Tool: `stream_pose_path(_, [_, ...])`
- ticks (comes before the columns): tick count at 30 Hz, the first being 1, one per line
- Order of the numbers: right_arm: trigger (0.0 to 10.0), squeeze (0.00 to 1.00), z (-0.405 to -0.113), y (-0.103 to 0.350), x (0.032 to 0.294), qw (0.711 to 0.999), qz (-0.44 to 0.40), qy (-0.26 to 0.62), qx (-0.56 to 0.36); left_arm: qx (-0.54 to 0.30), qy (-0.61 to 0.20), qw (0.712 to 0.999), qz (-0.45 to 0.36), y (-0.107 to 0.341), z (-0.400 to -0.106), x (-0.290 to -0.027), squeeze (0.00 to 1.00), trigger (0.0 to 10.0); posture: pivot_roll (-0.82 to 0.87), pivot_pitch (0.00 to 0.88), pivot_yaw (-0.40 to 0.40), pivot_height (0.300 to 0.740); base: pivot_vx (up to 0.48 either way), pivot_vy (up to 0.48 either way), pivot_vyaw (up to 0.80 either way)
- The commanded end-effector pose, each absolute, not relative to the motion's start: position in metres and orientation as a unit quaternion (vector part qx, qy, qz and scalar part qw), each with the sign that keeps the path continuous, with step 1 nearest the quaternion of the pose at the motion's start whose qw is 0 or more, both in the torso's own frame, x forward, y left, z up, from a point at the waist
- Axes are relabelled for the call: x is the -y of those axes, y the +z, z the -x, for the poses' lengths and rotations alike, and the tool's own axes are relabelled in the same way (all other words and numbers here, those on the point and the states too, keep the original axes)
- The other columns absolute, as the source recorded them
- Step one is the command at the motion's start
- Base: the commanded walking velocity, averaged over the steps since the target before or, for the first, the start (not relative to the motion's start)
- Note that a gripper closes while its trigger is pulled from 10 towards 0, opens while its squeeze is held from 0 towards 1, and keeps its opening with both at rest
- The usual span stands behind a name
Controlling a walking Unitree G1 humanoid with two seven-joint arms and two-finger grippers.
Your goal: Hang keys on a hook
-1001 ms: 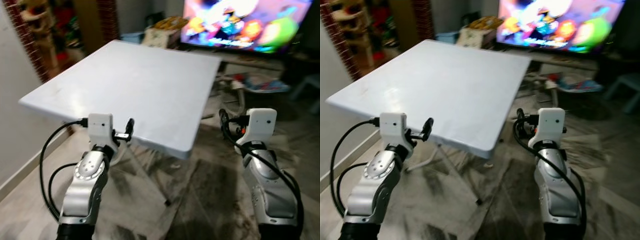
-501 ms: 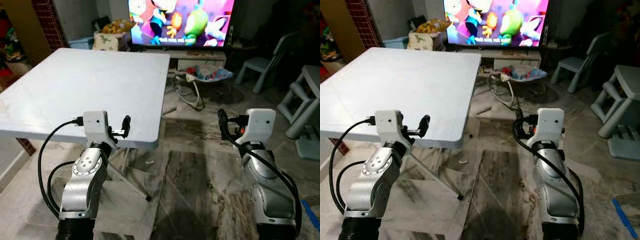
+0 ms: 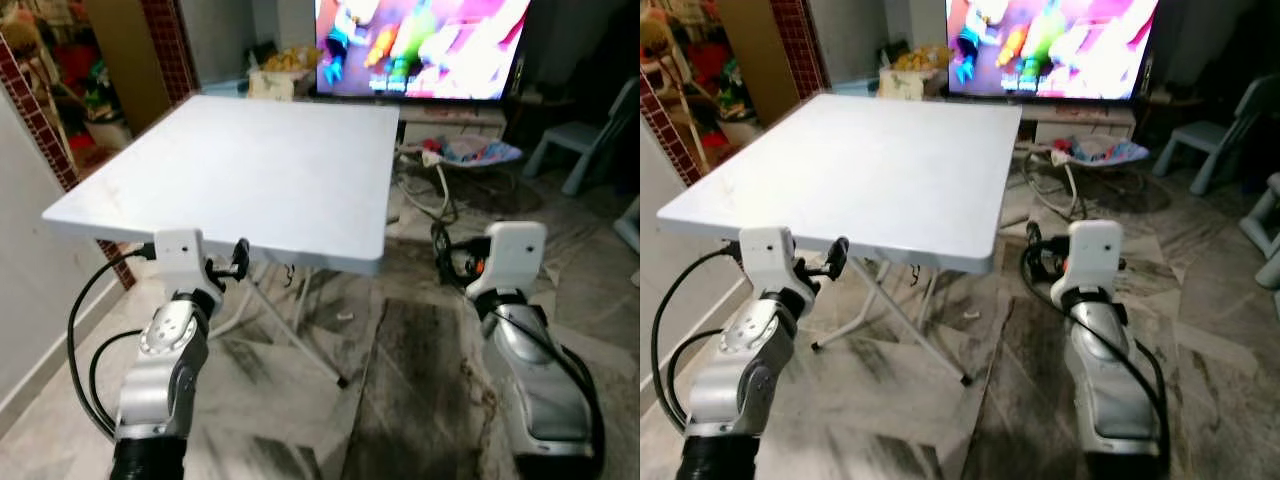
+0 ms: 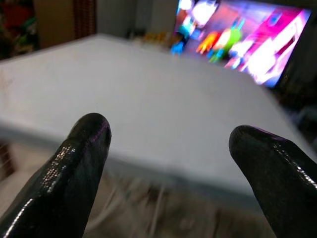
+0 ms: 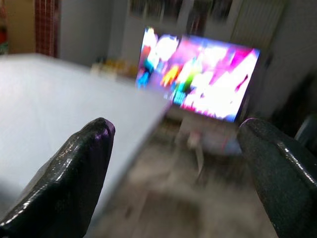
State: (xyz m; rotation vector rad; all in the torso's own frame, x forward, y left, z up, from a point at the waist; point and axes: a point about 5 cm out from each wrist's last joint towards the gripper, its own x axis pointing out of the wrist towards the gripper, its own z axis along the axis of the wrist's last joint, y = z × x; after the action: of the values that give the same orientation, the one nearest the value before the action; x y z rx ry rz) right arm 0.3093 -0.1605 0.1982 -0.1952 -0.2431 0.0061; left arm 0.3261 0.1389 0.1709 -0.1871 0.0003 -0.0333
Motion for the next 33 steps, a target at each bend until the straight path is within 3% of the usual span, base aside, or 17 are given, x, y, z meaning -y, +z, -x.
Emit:
stream_pose_path(1, [10.0,0.00,-0.315,0.215,0.135,0.985,0.068,0.044,0.153,0.034,-0.026,0.995,0.093,0.187,-0.336,-0.134,0.00,10.0,-0.02,0.000,-0.013,0.740,0.000,0.461,0.00])
stream_pose_path(14, [10.0,0.00,-0.314,0.176,0.175,0.996,0.027,-0.037,0.071,-0.019,0.000,0.997,0.070,0.146,-0.315,-0.156,0.00,10.0,-0.03,0.000,0.002,0.740,0.000,0.092,0.00])
stream_pose_path(20, [10.0,0.00,-0.314,0.177,0.176,0.996,0.021,-0.042,0.073,-0.011,-0.017,0.997,0.073,0.145,-0.315,-0.152,0.00,10.0,-0.04,0.000,0.025,0.740,0.000,0.000,0.00])
stream_pose_path(33, [10.0,0.00,-0.311,0.170,0.175,0.996,0.009,-0.055,0.069,0.005,-0.043,0.996,0.072,0.156,-0.319,-0.154,0.00,10.0,-0.02,0.000,0.051,0.740,0.445,0.000,0.00])
